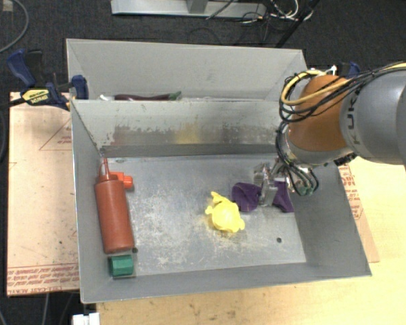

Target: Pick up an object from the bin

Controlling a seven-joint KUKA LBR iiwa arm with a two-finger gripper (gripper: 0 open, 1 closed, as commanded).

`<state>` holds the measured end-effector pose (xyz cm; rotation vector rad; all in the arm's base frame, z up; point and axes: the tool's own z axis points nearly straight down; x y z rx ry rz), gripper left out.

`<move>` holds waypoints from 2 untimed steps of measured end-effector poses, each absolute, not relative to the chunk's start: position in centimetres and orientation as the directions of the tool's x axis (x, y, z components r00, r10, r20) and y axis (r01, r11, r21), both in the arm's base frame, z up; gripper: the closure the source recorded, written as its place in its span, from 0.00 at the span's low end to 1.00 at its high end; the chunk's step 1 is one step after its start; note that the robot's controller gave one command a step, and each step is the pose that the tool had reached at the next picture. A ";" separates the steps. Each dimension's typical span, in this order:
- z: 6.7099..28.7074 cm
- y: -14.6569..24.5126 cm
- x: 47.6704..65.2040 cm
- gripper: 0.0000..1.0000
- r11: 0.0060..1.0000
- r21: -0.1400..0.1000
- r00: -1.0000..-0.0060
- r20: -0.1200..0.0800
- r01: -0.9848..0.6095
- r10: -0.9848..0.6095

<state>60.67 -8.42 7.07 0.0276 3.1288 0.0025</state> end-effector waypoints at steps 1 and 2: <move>7.1 -8.4 60.7 1.00 1.000 0.002 -1.000 -0.013 0.017 0.017; 7.3 -8.4 60.6 1.00 1.000 0.002 -1.000 -0.011 0.017 0.017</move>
Offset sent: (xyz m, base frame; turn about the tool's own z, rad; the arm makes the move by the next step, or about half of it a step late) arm -0.0001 -0.0002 0.0308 0.0000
